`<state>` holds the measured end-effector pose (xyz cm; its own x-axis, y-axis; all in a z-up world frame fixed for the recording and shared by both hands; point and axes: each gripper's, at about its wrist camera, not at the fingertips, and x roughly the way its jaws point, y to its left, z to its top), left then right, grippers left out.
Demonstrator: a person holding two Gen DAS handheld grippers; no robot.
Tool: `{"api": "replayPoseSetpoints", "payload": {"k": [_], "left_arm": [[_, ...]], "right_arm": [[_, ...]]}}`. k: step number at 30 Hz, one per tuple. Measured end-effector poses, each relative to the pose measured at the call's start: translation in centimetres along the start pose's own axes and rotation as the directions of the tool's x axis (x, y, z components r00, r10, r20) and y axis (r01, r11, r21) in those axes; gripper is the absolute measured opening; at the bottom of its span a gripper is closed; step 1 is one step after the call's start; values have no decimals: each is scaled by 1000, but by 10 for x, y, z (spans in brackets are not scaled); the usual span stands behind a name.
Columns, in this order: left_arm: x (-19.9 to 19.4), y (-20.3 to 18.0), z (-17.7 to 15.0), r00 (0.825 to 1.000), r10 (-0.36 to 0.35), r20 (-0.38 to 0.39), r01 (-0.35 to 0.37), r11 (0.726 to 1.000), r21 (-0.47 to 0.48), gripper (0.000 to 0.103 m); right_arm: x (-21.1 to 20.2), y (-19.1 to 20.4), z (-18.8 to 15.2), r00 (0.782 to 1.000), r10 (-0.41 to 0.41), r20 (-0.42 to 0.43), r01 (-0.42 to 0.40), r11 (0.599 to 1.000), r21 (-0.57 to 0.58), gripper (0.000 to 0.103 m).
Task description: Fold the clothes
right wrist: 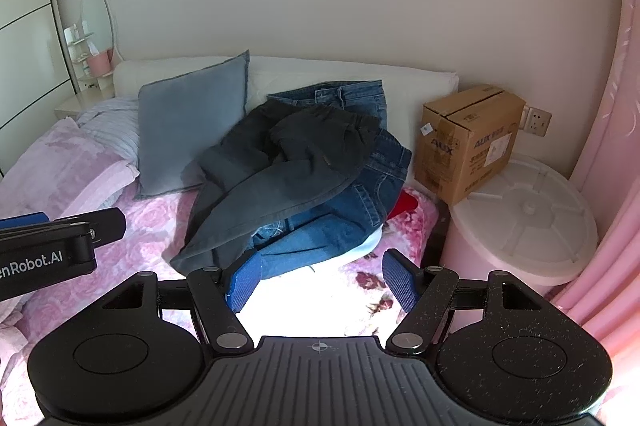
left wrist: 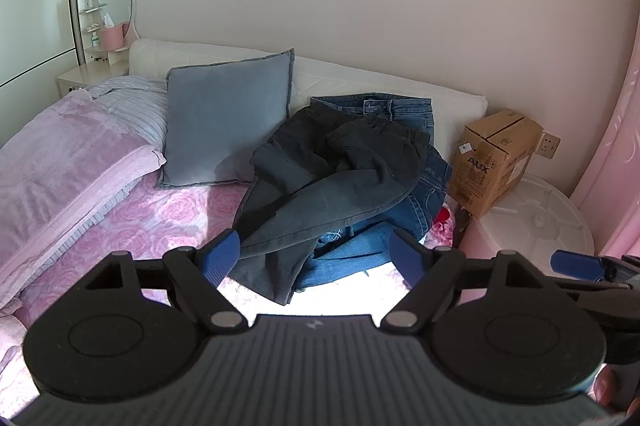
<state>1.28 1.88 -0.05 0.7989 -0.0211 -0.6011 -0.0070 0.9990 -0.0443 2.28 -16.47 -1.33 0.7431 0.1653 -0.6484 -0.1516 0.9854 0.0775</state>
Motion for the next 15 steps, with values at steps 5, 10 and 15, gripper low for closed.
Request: {"api": "replayPoseSetpoints", "payload": {"k": [5,10,15], "left_arm": [[2,2,2,1000,2,-3,-2,1000,0,79],[6,3,0,1000,2,-15,-2,1000,-5,80],[11,7,-3,999,13,-35,-13,1000,-11,80]], "right_arm": [[0,2,0,1000,-2,0,2,1000,-2,70],[1,0,0,1000,-8,-7,8,1000,-2,70],[4,-4,0,1000,-10,-13,10,1000,7,70]]}}
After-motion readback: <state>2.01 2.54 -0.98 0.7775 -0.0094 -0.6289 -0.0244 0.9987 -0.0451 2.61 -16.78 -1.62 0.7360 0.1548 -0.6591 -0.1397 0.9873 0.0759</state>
